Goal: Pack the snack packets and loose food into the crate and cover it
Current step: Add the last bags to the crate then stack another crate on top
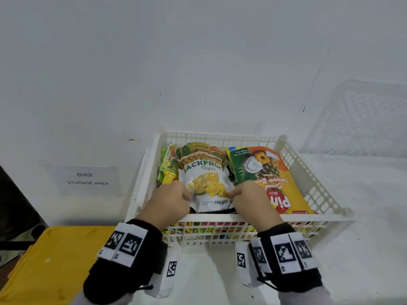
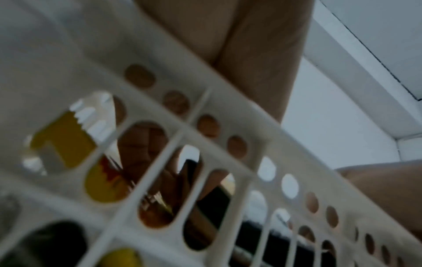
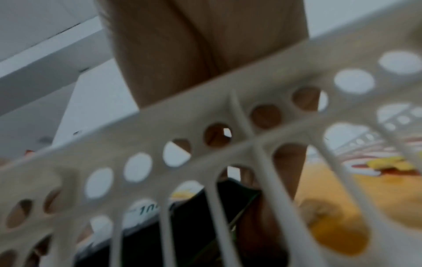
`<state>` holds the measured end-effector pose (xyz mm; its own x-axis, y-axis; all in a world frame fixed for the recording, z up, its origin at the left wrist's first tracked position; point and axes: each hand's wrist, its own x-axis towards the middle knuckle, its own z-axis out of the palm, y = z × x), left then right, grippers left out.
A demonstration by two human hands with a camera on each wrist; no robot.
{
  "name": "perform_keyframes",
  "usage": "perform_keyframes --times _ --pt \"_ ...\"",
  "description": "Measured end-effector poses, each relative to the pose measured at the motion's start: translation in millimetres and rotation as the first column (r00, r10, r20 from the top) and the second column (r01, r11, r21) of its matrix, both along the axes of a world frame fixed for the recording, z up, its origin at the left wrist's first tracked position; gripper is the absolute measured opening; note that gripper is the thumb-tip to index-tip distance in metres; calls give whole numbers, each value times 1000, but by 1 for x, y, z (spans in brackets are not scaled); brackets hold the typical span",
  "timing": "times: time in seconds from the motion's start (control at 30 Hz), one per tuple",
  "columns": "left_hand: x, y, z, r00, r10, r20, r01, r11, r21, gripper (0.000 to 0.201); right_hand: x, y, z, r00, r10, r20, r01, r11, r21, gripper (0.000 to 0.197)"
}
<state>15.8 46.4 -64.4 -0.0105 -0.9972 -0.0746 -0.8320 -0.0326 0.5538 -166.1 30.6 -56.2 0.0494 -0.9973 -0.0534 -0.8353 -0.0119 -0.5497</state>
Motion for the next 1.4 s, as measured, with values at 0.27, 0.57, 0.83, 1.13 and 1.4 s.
perform_keyframes --times 0.27,0.57,0.83,1.13,1.4 --pt "15 37 70 898 -390 205 344 911 227 43 -28 12 48 871 435 -228 -395 896 202 40" --pt "-28 -27 123 641 -505 578 506 845 176 43 2 -34 123 734 476 -484 -490 865 108 50" --pt "-45 -80 75 516 -605 606 251 783 568 96 32 -86 72 598 772 -214 -610 612 504 43" --pt "-43 -96 54 481 -603 637 207 784 585 146 29 -108 38 547 765 -340 -465 615 637 100" --pt "-60 -85 62 363 -580 729 71 798 599 139 27 -106 13 274 604 -749 -484 759 435 80"
